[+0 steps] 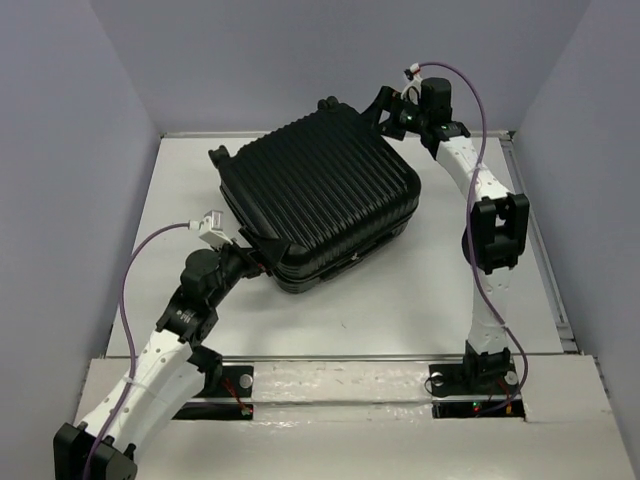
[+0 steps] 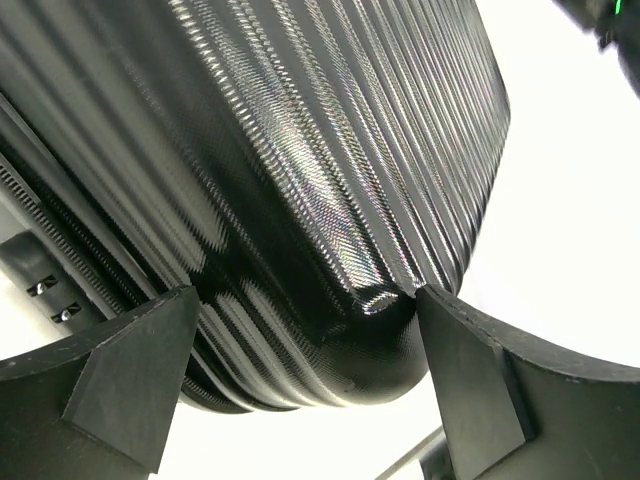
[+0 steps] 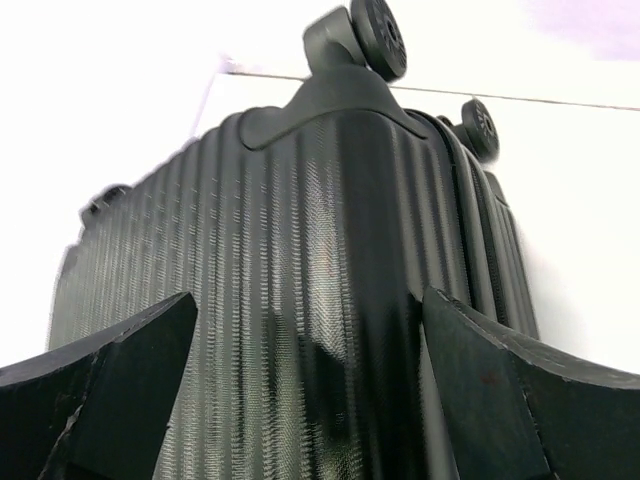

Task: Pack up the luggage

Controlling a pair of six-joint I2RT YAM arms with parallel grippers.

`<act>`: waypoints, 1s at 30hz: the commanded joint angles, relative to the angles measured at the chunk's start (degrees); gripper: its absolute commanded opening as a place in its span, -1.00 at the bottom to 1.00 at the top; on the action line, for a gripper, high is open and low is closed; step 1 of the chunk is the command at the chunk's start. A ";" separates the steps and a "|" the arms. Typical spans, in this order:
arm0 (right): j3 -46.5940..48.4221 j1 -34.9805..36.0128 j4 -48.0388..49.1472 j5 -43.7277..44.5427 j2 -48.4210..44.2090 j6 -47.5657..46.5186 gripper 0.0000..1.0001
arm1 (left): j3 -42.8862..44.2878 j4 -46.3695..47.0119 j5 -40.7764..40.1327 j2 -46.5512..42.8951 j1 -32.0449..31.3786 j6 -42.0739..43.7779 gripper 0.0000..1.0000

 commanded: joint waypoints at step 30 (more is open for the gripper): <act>-90.38 31.98 26.90 36.85 -71.17 -14.00 0.06 | 12.16 -14.89 6.52 -5.04 -1.17 9.88 0.98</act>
